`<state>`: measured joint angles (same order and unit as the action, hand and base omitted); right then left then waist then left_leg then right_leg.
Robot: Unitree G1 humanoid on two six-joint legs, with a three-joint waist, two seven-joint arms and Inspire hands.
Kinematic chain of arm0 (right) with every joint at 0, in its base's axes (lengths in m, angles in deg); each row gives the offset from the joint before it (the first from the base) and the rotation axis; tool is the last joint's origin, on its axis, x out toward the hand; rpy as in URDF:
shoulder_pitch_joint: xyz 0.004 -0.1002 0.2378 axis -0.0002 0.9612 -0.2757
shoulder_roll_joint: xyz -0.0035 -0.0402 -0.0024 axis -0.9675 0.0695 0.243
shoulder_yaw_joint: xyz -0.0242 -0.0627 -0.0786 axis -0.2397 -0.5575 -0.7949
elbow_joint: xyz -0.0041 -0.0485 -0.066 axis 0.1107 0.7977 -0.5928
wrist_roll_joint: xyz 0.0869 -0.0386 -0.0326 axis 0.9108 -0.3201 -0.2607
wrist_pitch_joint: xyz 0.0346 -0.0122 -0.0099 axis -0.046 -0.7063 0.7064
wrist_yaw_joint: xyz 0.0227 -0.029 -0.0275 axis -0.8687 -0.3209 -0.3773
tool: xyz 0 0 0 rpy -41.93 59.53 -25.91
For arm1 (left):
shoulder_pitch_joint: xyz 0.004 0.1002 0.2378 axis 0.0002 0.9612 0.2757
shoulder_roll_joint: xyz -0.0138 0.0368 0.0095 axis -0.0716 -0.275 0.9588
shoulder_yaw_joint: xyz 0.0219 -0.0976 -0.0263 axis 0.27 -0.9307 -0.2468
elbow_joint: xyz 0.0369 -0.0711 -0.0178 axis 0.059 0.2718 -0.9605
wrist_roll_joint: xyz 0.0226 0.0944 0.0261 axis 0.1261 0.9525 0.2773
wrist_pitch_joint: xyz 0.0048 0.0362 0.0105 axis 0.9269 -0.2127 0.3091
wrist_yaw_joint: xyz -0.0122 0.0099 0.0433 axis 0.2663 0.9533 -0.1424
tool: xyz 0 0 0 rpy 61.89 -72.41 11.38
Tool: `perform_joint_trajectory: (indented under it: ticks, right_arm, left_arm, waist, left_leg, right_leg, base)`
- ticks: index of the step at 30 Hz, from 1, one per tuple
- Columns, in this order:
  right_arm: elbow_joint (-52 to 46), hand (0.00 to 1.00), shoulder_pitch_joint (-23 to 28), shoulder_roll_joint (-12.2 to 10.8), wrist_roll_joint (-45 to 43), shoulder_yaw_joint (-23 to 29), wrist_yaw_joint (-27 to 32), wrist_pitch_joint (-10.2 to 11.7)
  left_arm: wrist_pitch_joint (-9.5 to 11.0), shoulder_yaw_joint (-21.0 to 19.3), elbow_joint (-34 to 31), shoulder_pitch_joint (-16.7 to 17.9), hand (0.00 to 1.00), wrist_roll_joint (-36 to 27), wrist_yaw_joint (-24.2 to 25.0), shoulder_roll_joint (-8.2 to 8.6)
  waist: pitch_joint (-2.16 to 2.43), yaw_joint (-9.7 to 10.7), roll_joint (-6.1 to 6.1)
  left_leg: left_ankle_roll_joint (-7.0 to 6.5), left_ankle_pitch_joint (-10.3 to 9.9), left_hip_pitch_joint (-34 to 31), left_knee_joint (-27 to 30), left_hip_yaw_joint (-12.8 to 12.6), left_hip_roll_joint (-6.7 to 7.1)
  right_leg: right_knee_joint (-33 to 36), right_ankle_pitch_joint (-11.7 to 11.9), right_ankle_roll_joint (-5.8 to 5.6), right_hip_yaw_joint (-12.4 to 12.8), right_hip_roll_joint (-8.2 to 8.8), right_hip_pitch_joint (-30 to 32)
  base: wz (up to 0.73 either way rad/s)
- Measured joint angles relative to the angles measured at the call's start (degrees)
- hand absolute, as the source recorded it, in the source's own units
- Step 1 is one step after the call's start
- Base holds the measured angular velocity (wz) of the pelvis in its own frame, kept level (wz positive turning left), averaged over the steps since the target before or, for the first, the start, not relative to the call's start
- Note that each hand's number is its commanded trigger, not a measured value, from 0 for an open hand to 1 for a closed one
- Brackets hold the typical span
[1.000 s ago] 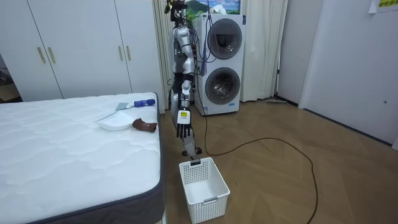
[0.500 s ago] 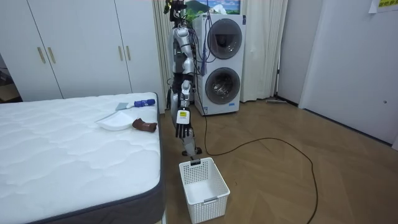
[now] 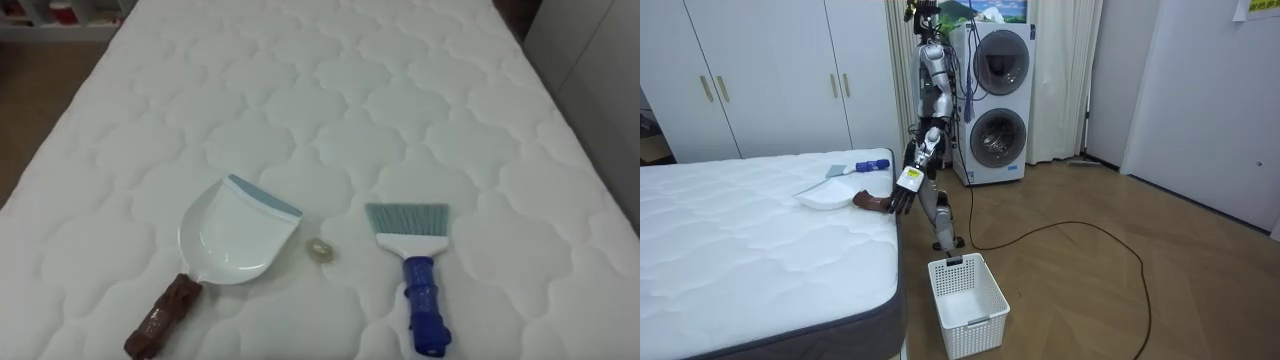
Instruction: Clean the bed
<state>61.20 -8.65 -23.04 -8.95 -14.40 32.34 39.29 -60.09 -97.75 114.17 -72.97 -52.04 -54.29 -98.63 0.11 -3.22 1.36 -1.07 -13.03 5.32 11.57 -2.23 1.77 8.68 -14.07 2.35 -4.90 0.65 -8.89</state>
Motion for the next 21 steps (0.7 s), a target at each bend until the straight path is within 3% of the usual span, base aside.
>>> perform_joint_trajectory:
  ticks: [3, 10, 16, 21]
  right_arm:
    - [-0.06, 0.00, 0.11, 0.02, -0.16, 0.04, -0.05, 0.19]
    - [-3.45, 0.00, 0.56, 0.39, 0.17, 0.06, -1.75, 0.63]
    - [-3.55, 0.00, 0.29, 0.29, 0.29, 0.02, -2.43, 0.88]
    - [-3.50, 0.00, 1.16, 0.20, -0.08, -0.01, -2.24, 0.79]
  left_arm:
    - [1.34, -0.15, -1.32, -1.41, 0.00, 0.47, -2.25, -0.18]
    - [2.27, 0.25, -7.10, -1.25, 0.00, 0.44, -4.86, -0.40]
    - [3.79, 3.97, -11.97, -1.94, 0.00, 0.46, -7.69, -0.54]
    - [3.79, 5.78, -11.98, -2.52, 0.00, 0.56, -7.52, -0.65]
  waist:
    - [0.05, 0.31, -0.02]
    - [0.12, 1.41, -0.21]
    - [0.13, 2.52, -0.36]
    - [-0.33, 3.36, -0.55]
  left_leg:
    - [0.00, 0.00, -0.10, 0.00, 0.52, 0.03]
    - [0.00, 0.00, 0.29, -0.34, 0.88, 0.02]
    - [0.00, 0.00, 0.47, -0.88, 0.84, 0.03]
    - [-0.01, 0.01, 0.90, -1.25, 0.78, -0.02]
  right_leg:
    - [0.16, 0.19, -0.04, -0.48, -0.04, 0.00]
    - [0.06, 0.32, -0.04, -0.37, -0.03, -0.20]
    - [0.01, 0.38, -0.11, -0.08, -0.01, -0.20]
    - [0.02, 0.39, -0.12, 0.23, -0.12, -0.20]
  base:
    - [0.09]
    - [-0.01]
    - [0.00]
    - [-0.06]
